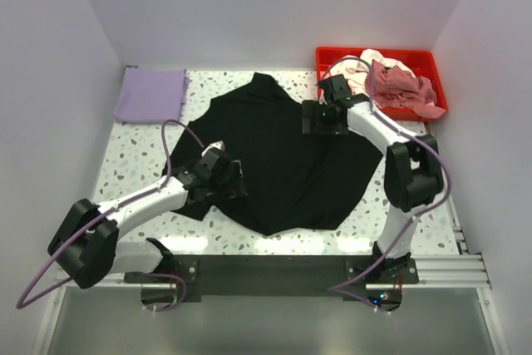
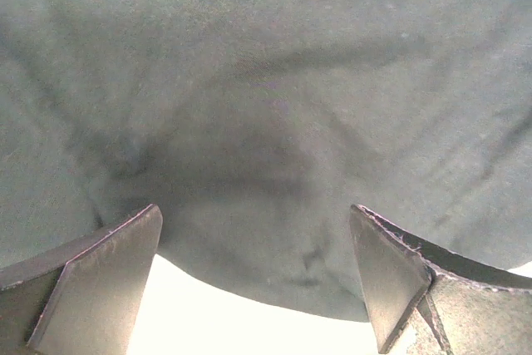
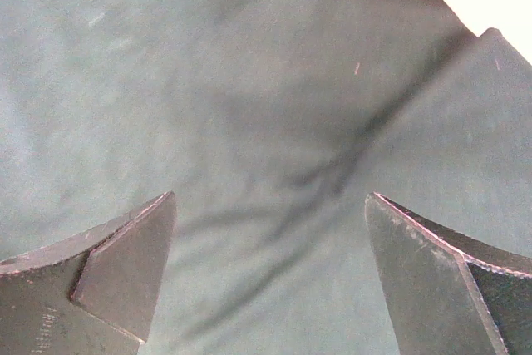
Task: Fold and stack the t-shirts
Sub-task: Flatten the tshirt out
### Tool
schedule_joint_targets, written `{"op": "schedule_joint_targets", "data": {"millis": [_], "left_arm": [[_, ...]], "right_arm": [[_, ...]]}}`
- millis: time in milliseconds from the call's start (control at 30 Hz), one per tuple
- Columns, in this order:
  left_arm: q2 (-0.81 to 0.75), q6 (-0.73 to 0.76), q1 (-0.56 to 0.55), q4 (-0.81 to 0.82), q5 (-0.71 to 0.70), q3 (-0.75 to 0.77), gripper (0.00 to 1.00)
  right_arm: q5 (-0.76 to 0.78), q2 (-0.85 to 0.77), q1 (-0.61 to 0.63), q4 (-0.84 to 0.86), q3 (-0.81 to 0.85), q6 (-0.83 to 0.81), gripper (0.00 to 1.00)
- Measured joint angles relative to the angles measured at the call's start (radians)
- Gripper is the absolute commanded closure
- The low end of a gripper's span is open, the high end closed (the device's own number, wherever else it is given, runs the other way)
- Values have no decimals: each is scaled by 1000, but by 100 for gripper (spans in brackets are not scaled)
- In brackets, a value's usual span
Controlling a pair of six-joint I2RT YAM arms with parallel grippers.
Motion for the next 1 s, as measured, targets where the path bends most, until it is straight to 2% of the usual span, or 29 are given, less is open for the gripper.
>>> {"op": "schedule_joint_targets", "data": {"millis": [100,267,333,467,600,767,867,1000], "left_arm": [[-68,-11,-11,-66,-64,28,0],[-216,-42,-2,-138,-244,63,0],[-249,-46,37,-153,-288,63,0],[-238,-36,169,-142,-303,56,0],[-163,-42,224,-141,-349,43,0],[-100,-60,239,-170,-389,40,0],[-122,-70,253,-171,-395,20,0],[-169,-81,262,-180,-399,-2,0]], "right_arm": [[-4,-141,14,-2,-71,-4,1],[15,-479,100,2,-277,7,1],[25,-600,176,-5,-372,30,1],[-4,-713,328,-10,-543,112,1],[34,-694,552,-39,-666,194,1],[89,-650,810,-40,-659,187,3],[130,-583,879,-33,-615,122,5],[183,-438,892,-20,-555,25,9]]}}
